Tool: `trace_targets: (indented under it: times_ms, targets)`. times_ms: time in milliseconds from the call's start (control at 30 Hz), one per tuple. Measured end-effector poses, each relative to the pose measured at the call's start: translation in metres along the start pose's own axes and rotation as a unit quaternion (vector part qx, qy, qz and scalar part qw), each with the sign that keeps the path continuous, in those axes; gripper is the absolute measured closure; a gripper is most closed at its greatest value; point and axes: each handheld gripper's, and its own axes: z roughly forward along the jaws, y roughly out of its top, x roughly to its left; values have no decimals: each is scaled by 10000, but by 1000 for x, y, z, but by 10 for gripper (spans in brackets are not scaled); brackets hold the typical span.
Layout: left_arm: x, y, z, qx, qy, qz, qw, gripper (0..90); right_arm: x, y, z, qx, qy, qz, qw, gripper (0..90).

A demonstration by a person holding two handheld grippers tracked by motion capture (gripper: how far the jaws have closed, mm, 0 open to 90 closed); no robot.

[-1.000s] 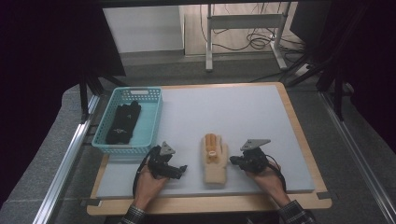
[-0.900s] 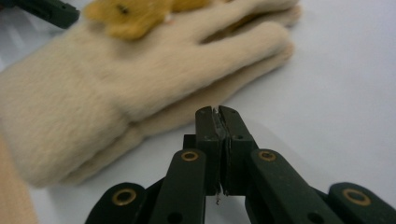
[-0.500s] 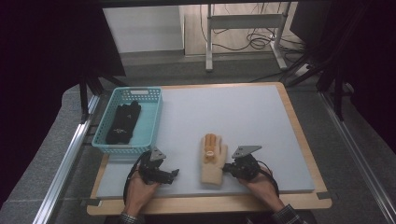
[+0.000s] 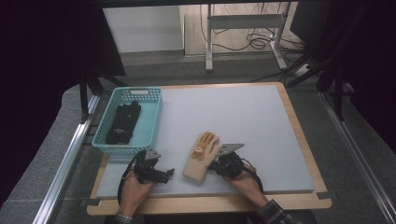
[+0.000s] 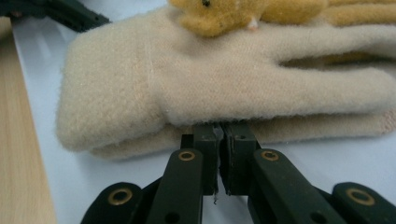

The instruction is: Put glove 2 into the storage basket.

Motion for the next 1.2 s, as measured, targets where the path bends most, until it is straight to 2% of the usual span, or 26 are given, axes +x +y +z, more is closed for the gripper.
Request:
trace_targets:
  times_ms: [567,667,767,933,1200]
  targets:
    - [0,0,1,21,-19,-28,10000,1,-1,27,32,-55,-259,-82,9996,828]
    - [1,0,1,12,-26,-37,10000,0,0,29,32,-21,-266,-134,9996,790]
    - [1,0,1,9,-27,-62,10000,0,-2,27,24,-57,-303,-192,9993,751]
    - [1,0,1,12,-28,-37,10000,0,-14,21,1,-187,-491,-64,9986,677]
    - [0,1,1,36,-26,-41,10000,0,-37,3,-35,-280,-901,153,9954,447]
